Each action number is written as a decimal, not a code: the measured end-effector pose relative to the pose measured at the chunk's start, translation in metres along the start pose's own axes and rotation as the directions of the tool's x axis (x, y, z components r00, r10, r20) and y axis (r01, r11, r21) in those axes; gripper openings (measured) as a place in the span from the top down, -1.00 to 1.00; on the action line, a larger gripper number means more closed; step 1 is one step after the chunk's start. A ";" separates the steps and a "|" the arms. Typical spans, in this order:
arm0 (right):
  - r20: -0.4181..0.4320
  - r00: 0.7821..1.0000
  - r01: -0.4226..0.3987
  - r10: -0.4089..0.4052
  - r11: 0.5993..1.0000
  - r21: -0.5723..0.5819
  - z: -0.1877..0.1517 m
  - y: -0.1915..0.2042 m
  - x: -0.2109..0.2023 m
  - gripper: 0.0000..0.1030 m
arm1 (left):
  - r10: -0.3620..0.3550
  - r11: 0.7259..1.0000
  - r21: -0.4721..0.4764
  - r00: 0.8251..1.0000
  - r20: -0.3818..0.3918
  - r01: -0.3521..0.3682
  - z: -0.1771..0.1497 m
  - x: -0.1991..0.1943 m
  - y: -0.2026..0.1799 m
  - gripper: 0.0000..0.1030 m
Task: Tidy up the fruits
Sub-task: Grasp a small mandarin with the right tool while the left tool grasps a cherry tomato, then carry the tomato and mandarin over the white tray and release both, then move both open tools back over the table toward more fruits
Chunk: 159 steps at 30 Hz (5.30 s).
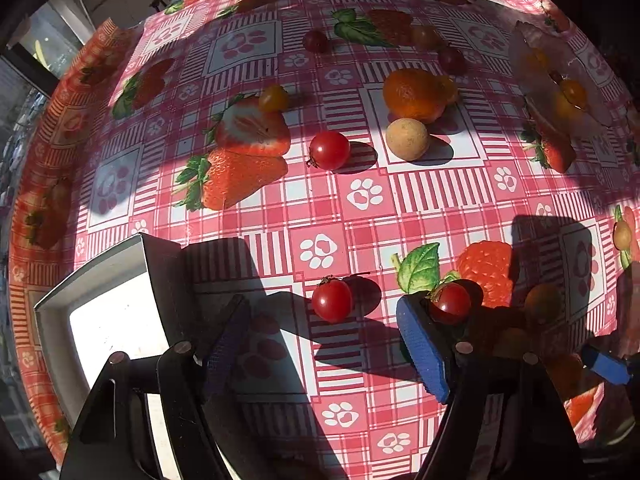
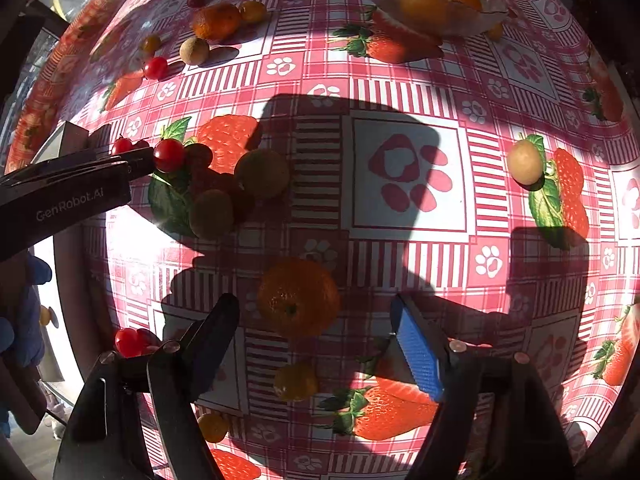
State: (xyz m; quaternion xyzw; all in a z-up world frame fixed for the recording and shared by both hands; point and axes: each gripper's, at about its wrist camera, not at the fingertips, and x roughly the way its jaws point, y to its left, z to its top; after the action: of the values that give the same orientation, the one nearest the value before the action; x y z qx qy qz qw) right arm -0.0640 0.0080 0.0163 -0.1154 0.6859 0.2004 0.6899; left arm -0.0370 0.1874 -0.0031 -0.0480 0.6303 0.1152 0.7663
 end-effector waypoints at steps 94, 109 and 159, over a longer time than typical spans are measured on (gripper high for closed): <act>-0.090 0.974 -0.224 0.207 0.935 -0.276 -0.022 0.220 -0.021 0.23 | -0.022 0.979 -0.202 1.000 -0.012 0.019 -0.144 -0.048 0.171 0.59; -0.108 0.973 -0.225 0.203 0.938 -0.264 -0.008 0.231 -0.007 -0.25 | -0.064 0.964 -0.262 0.994 -0.090 0.039 -0.154 -0.025 0.192 -0.39; -0.018 0.997 -0.074 0.077 0.986 0.152 -0.050 -0.006 -0.019 -0.61 | -0.126 0.969 0.209 0.991 -0.054 0.135 -0.036 -0.033 -0.064 -0.39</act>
State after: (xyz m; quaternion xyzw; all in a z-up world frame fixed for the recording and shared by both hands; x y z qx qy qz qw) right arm -0.1064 -0.0214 0.0331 -0.0392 0.7112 0.1725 0.6804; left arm -0.0621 0.1140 0.0169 -0.0096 0.6497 -0.0043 0.7601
